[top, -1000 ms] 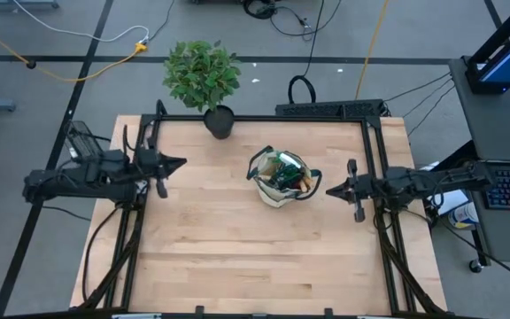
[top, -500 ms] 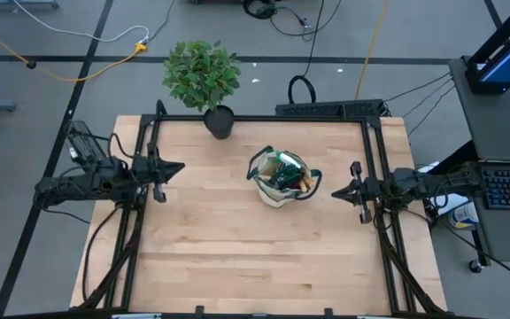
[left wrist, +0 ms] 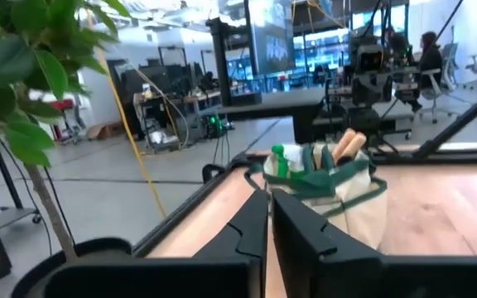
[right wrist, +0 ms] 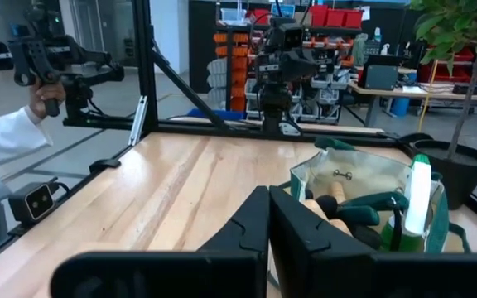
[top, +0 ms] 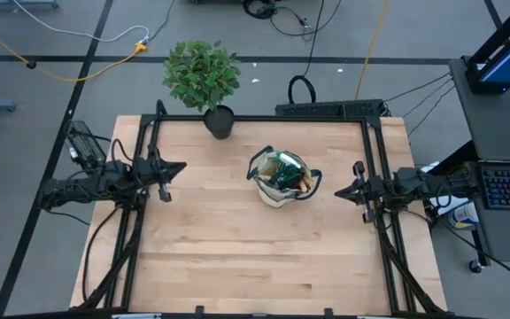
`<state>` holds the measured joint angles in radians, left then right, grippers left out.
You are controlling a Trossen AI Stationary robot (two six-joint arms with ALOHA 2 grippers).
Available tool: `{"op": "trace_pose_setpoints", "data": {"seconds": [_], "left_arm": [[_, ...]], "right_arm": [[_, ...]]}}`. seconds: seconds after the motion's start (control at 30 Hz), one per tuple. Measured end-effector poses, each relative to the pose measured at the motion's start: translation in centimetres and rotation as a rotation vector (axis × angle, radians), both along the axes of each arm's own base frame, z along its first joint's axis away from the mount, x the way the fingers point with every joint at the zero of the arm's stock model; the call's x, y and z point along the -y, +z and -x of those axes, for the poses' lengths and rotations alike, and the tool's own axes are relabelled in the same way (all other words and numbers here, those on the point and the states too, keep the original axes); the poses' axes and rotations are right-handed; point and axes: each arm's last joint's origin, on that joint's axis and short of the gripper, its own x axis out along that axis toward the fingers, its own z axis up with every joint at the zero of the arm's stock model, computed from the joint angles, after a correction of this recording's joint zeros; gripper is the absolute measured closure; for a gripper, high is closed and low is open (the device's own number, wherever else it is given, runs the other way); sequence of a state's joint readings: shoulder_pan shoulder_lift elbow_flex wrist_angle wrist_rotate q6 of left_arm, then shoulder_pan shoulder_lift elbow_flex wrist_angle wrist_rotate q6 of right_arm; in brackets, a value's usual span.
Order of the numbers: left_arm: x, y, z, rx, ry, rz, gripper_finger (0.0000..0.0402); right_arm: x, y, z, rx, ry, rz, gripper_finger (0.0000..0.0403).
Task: Pick & Place Garden tools in Gardening bag
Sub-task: Return to Home Position
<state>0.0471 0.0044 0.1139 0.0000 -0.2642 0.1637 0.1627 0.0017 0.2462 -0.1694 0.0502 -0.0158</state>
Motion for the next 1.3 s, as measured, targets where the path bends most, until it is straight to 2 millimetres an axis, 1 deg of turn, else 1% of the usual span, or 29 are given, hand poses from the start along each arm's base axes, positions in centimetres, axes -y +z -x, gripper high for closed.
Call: {"op": "trace_pose_setpoints", "data": {"seconds": [0.13, 0.3, 0.5, 0.6, 0.7, 0.87, 1.3], "left_arm": [[0.0, -0.6, -0.1, -0.024, -0.004, 0.035, 0.0372], [0.0, -2.2, -0.8, 0.043, -0.032, 0.028, 0.0371], [0.1, -2.0, -0.7, 0.059, -0.049, 0.0, 0.0371], [0.1, -2.0, -0.8, 0.045, -0.046, -0.016, 0.0371], [0.1, -2.1, -0.8, 0.036, -0.047, -0.011, 0.0371], [0.1, -2.2, -0.8, 0.036, -0.051, 0.007, 0.0371], [0.1, -2.2, -0.8, 0.035, -0.05, 0.0, 0.0371]], "right_arm": [[0.0, -0.1, 0.0, -0.007, 0.0, 0.004, 0.0403], [-0.1, -1.0, -0.3, -0.026, 0.0, 0.0, 0.0403], [-0.1, -2.0, -0.7, -0.022, 0.0, -0.027, 0.0403], [-0.2, -2.8, -1.1, -0.01, 0.0, -0.025, 0.0403], [-0.2, -3.4, -1.3, 0.032, 0.001, -0.029, 0.0403], [-0.2, -3.2, -1.4, 0.079, -0.002, -0.035, 0.0403], [-0.2, -3.3, -1.4, 0.073, -0.004, -0.032, 0.0403]]}}
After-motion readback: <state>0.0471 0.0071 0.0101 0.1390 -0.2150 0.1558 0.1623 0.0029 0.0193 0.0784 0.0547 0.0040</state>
